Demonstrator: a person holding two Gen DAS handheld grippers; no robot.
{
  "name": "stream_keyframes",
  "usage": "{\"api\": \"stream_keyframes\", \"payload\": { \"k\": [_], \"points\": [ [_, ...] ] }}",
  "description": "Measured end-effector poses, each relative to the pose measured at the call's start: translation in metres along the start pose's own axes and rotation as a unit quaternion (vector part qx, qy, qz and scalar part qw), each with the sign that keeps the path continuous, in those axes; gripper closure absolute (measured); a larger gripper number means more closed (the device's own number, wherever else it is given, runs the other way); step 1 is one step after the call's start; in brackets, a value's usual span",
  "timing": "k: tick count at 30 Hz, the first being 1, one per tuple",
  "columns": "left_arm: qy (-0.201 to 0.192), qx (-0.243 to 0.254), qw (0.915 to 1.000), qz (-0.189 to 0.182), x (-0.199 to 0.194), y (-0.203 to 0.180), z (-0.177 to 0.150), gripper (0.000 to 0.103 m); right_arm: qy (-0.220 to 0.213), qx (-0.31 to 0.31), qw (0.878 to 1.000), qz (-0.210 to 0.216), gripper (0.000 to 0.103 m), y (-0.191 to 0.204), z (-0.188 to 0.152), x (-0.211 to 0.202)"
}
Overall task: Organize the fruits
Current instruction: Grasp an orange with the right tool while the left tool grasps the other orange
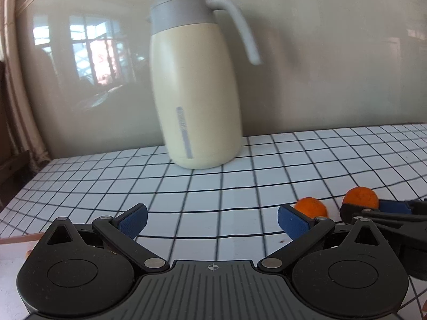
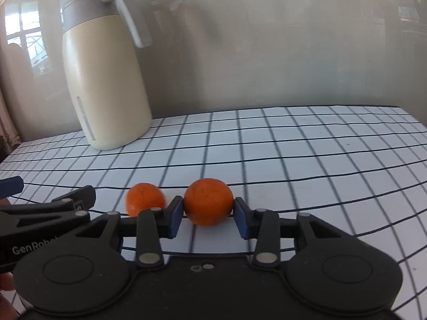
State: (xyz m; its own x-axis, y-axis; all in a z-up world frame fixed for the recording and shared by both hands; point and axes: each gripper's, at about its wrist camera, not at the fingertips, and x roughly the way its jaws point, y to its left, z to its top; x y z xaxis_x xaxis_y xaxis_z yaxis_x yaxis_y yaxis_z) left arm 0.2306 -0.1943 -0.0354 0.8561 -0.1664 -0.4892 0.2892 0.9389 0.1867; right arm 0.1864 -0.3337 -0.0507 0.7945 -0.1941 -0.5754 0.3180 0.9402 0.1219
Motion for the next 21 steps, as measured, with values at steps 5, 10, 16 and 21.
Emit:
{"api": "stream_keyframes", "payload": {
  "k": [5, 10, 16, 21],
  "points": [
    [-0.002, 0.011, 0.9997, -0.021, -0.001, -0.019, -0.003, 0.000, -0.002, 0.011, 1.000, -0.024, 0.071, -0.020, -0.002, -0.009],
    [-0.010, 0.013, 0.9992, -0.036, -0.002, -0.032, -0.004, 0.001, -0.003, 0.027, 0.999, -0.040, 0.071, -0.036, -0.004, -0.019],
    [-0.016, 0.025, 0.9985, -0.046, 0.001, -0.045, -0.001, 0.026, -0.002, 0.031, 0.999, -0.042, 0.070, -0.039, -0.006, -0.021],
    [-0.020, 0.048, 0.9969, -0.058, -0.001, -0.062, -0.003, 0.029, 0.000, 0.035, 0.999, -0.038, 0.070, -0.042, -0.005, -0.022]
  ]
}}
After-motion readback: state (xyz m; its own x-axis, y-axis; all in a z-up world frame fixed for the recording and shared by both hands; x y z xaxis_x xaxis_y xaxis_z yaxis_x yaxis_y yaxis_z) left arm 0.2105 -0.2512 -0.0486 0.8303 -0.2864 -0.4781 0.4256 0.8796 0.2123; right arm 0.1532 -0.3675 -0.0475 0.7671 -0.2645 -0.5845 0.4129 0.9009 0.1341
